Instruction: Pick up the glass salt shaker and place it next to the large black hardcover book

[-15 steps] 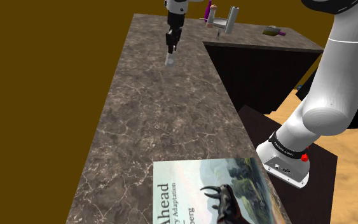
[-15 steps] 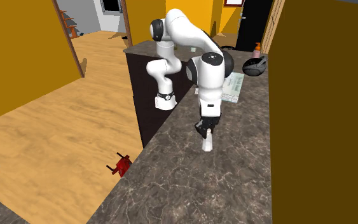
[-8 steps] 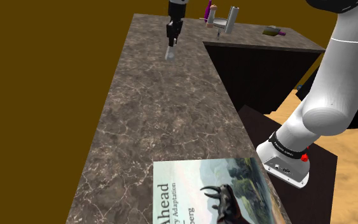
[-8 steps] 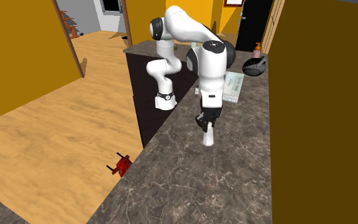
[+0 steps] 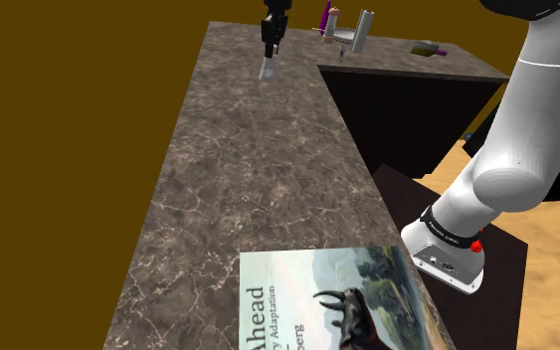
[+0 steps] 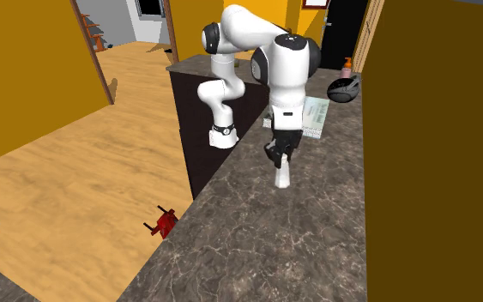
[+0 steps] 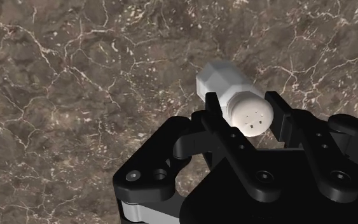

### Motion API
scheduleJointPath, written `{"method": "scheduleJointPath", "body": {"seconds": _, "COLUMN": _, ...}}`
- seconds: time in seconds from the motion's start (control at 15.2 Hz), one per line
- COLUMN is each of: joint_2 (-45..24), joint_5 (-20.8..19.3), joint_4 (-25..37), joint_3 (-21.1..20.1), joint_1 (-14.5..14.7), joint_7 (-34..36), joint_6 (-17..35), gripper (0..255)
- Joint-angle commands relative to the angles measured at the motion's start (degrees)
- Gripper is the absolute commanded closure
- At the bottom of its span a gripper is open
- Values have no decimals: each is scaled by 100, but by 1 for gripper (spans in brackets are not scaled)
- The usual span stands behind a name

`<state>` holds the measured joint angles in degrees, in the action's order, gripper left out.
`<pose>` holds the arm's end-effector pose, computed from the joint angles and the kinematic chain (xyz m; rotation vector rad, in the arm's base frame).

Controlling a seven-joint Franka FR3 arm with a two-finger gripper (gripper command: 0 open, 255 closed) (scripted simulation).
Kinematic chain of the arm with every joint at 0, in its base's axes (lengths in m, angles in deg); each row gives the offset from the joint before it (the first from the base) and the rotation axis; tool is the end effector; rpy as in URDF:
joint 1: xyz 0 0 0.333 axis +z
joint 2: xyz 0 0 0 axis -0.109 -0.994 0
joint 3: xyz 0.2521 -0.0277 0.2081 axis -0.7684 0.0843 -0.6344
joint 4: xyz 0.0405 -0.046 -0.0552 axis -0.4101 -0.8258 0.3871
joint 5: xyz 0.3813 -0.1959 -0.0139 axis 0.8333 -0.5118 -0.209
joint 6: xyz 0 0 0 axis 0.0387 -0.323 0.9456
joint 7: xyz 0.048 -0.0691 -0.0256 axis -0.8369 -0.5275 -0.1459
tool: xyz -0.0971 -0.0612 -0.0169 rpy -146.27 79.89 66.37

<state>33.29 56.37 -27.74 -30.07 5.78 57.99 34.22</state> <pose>0.6917 0.0020 0.5004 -3.0208 -0.5121 -0.0001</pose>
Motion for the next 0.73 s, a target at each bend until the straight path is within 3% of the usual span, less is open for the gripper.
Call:
{"method": "scheduleJointPath", "body": {"seconds": 0.0, "joint_2": 4, "joint_5": -2, "joint_4": 144, "joint_3": -1, "joint_1": 1, "joint_7": 13, "joint_6": -150, "gripper": 255}}
{"method": "scheduleJointPath", "body": {"seconds": 0.4, "joint_2": -37, "joint_5": -7, "joint_4": 601, "joint_3": 0, "joint_1": -3, "joint_7": 41, "joint_6": -565, "gripper": 255}}
{"method": "scheduleJointPath", "body": {"seconds": 0.66, "joint_2": 981, "joint_5": -8, "joint_4": -804, "joint_3": -62, "joint_1": 109, "joint_7": 185, "joint_6": -165, "gripper": 255}}
